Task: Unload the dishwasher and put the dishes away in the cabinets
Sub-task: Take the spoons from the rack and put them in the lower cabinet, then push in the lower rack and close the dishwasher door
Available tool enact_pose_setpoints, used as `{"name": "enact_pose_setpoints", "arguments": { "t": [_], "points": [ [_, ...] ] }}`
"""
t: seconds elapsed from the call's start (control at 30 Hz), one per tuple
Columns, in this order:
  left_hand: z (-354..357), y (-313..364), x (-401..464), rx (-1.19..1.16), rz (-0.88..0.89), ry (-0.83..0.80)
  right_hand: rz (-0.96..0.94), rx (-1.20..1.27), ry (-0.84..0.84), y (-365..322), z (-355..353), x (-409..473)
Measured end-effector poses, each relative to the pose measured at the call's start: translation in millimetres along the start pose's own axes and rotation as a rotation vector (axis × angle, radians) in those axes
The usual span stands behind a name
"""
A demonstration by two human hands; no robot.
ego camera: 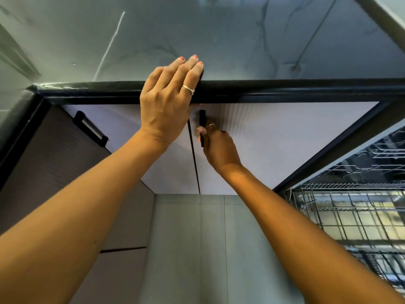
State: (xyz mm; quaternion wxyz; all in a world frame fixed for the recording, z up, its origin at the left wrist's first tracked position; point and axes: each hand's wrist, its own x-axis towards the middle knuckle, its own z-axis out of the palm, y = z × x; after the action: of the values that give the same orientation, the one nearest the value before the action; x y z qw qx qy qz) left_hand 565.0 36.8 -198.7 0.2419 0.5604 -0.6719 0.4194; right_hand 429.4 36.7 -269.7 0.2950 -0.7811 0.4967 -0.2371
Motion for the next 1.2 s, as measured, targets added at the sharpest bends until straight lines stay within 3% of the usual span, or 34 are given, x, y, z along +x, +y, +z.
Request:
{"name": "enact_pose_setpoints", "arguments": {
  "t": [0.17, 0.4, 0.53, 0.7, 0.87, 1.0, 1.2],
  "points": [
    [1.8, -2.4, 0.1, -0.01, -0.02, -0.038, 0.044, -0.022, -0.024, -6.4, -0.6, 3.4],
    [-12.9, 14.3, -6.6, -0.031, -0.194, -0.275, 0.206, -0.053, -0.241, -20.7, -18.2, 2.3],
    [-30.5, 33.4, -2.1, -0.078, -0.246, -0.45, 0.249, -0.019, -0.308, 7.5, -36.4, -45.4],
    [-39.8, 46.2, 2.5, -0.079, -0.154, -0.486, 0.397, -0.025, -0.303, 87.4, -77.4, -114.5],
    [-44.4, 101.4, -9.7, -0.195, 0.084, -0.418, 0.563, -0.099, -0.223, 150.2, -126.1, -179.5],
    [-46.4, 180.0, -36.3, -0.278, 0.343, -0.436, 0.645, -0.09, -0.179, 193.3, -155.5, -229.3],
    [-66.4, 312.5, -70.4, -0.427, 0.481, -0.625, 0.754, -0.035, -0.133, 245.6, -185.0, -290.8]
  ]
}}
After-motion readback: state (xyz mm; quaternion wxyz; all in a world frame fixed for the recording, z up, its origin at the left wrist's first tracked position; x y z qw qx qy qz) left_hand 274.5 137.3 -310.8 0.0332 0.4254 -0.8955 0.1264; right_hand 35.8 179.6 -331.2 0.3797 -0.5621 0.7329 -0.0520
